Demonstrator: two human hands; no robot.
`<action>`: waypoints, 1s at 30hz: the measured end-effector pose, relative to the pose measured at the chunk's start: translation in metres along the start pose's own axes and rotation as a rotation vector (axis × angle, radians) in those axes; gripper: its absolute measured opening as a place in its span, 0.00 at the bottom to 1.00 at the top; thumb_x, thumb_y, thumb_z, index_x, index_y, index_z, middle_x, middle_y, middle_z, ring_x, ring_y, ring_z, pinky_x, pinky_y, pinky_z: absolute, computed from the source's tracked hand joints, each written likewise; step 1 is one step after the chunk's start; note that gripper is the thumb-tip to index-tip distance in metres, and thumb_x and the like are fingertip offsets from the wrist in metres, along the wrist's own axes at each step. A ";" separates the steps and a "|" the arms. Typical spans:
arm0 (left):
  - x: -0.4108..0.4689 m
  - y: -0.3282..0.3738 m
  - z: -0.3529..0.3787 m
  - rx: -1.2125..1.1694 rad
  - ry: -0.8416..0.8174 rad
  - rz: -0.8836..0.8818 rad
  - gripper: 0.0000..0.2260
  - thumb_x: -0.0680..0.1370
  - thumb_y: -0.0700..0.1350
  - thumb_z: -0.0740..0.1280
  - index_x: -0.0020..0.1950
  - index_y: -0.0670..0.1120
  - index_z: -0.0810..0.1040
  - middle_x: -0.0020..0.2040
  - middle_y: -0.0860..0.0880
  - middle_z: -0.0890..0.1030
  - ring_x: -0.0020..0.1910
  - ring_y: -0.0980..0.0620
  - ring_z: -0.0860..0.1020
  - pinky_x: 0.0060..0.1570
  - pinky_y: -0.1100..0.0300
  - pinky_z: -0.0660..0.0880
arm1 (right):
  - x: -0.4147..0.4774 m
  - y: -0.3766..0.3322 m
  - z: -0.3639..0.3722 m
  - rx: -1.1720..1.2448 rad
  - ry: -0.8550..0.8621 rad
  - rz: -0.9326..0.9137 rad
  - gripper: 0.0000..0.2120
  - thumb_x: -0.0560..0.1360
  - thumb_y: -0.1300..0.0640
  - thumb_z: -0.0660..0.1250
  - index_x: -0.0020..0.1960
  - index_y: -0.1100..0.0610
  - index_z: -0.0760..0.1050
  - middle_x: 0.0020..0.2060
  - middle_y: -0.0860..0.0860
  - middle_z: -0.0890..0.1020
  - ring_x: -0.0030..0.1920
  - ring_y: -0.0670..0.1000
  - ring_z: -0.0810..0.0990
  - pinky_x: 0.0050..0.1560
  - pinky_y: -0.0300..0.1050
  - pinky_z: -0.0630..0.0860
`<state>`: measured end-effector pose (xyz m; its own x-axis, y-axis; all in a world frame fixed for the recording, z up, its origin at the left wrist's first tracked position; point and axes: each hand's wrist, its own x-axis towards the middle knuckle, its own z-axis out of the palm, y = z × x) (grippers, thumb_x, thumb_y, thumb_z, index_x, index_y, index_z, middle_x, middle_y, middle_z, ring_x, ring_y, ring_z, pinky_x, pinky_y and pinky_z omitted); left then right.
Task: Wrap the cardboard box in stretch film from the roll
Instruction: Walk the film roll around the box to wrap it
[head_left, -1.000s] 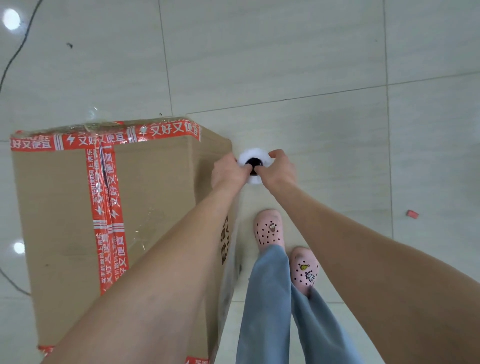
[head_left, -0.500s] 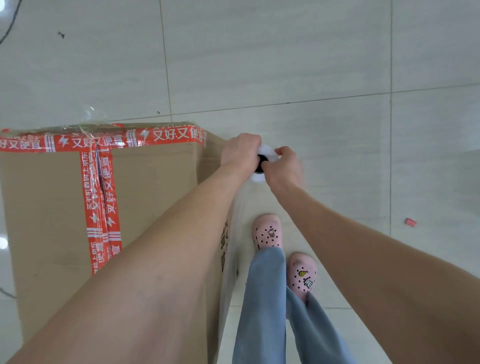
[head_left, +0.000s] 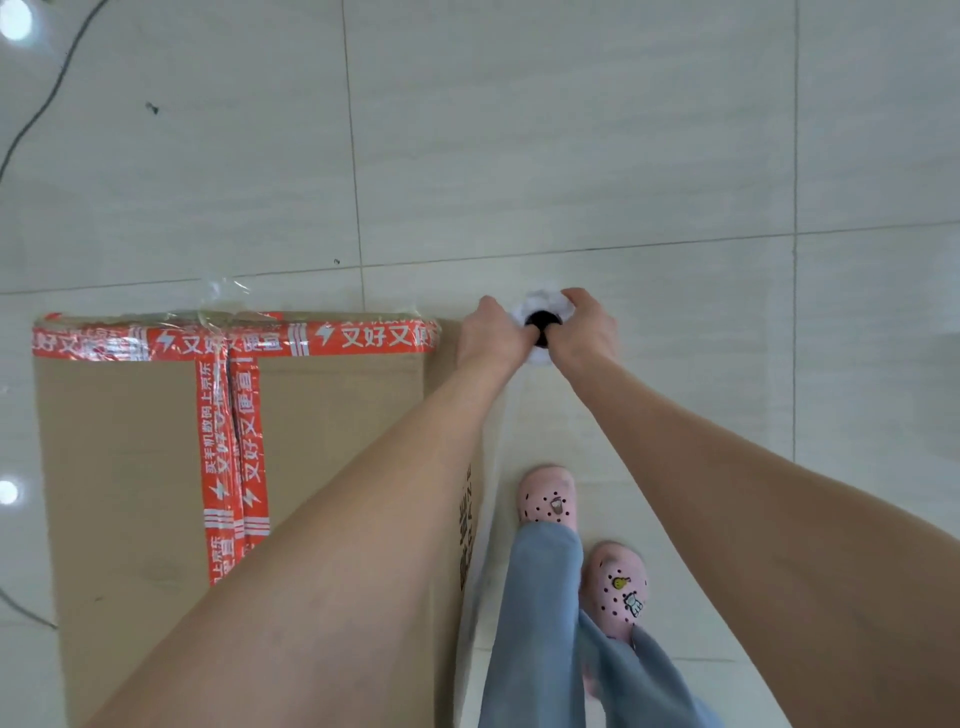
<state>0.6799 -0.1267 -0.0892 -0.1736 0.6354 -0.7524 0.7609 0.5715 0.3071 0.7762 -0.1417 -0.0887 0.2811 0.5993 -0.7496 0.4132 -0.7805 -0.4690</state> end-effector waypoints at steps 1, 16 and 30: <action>0.001 0.003 -0.003 0.063 -0.005 0.052 0.14 0.73 0.46 0.67 0.54 0.41 0.70 0.49 0.44 0.78 0.46 0.44 0.76 0.35 0.58 0.67 | 0.001 -0.001 -0.001 0.004 -0.002 0.012 0.14 0.73 0.62 0.60 0.56 0.50 0.73 0.46 0.50 0.77 0.45 0.54 0.77 0.43 0.45 0.74; 0.030 0.031 -0.029 0.473 0.048 0.309 0.08 0.72 0.38 0.62 0.48 0.44 0.79 0.47 0.44 0.80 0.48 0.42 0.78 0.38 0.57 0.68 | 0.014 -0.029 -0.008 -0.189 -0.104 -0.027 0.08 0.71 0.63 0.59 0.46 0.54 0.75 0.43 0.55 0.81 0.43 0.57 0.77 0.37 0.45 0.69; 0.054 0.022 -0.049 -0.070 0.198 -0.107 0.11 0.71 0.48 0.70 0.46 0.44 0.72 0.47 0.44 0.80 0.44 0.46 0.75 0.36 0.58 0.65 | 0.052 -0.066 0.009 -0.178 -0.043 -0.151 0.21 0.73 0.56 0.63 0.66 0.50 0.69 0.56 0.51 0.78 0.52 0.54 0.78 0.46 0.47 0.75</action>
<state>0.6571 -0.0544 -0.0946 -0.3753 0.6545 -0.6564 0.6874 0.6715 0.2765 0.7564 -0.0607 -0.1013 0.1685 0.6959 -0.6981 0.5948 -0.6365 -0.4910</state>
